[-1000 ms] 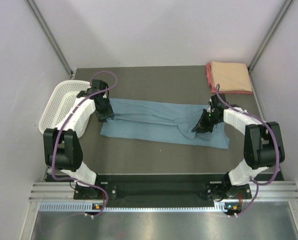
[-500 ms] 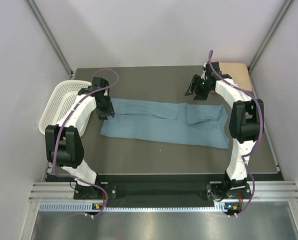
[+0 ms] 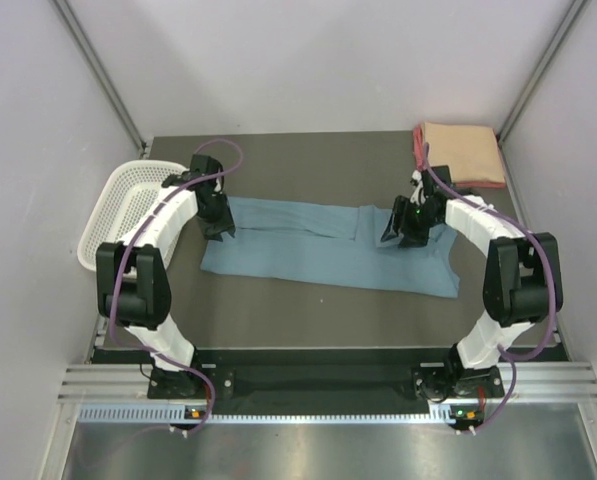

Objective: Fold and stack the t-shirts
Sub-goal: Fold the tshirt

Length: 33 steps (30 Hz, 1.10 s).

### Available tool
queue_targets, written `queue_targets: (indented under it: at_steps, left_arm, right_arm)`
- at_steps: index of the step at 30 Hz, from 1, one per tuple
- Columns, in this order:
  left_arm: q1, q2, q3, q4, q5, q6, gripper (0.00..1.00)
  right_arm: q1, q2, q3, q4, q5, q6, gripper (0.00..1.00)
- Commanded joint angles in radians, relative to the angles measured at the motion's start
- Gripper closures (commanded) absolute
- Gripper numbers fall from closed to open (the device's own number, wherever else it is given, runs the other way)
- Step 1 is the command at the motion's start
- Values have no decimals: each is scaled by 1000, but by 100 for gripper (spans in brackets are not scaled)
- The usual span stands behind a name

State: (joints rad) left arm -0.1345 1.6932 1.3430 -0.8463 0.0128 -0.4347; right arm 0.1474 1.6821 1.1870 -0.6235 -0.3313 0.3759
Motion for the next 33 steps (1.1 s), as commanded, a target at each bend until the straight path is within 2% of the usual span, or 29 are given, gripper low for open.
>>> queue_targets:
  at_steps: [1, 8, 12, 17, 23, 26, 30, 33]
  left_arm:
    - [-8, -4, 38, 3, 24, 11, 60]
    - [-8, -12, 42, -11, 10, 16, 59]
    - [-7, -15, 53, -19, 4, 17, 59]
    - [-8, -17, 64, -30, 1, 21, 59]
    - [-8, -21, 71, -37, -1, 21, 59]
    - [-7, -23, 62, -33, 3, 14, 59]
    - [-8, -21, 48, -19, 16, 8, 59]
    - [-8, -15, 48, -13, 30, 2, 59]
  right_arm:
    - [-3, -36, -76, 113, -66, 41, 44]
    - [-25, 11, -102, 231, -61, 119, 38]
    - [-91, 53, -75, 292, -22, 144, 37]
    - [-196, 129, 46, 308, 27, 114, 36]
    - [-259, 159, 184, 232, 55, 61, 36]
    - [-258, 134, 177, 208, 39, 15, 36]
    - [-217, 110, 149, 194, -106, -86, 37]
    - [-111, 56, 126, 137, -36, -198, 42]
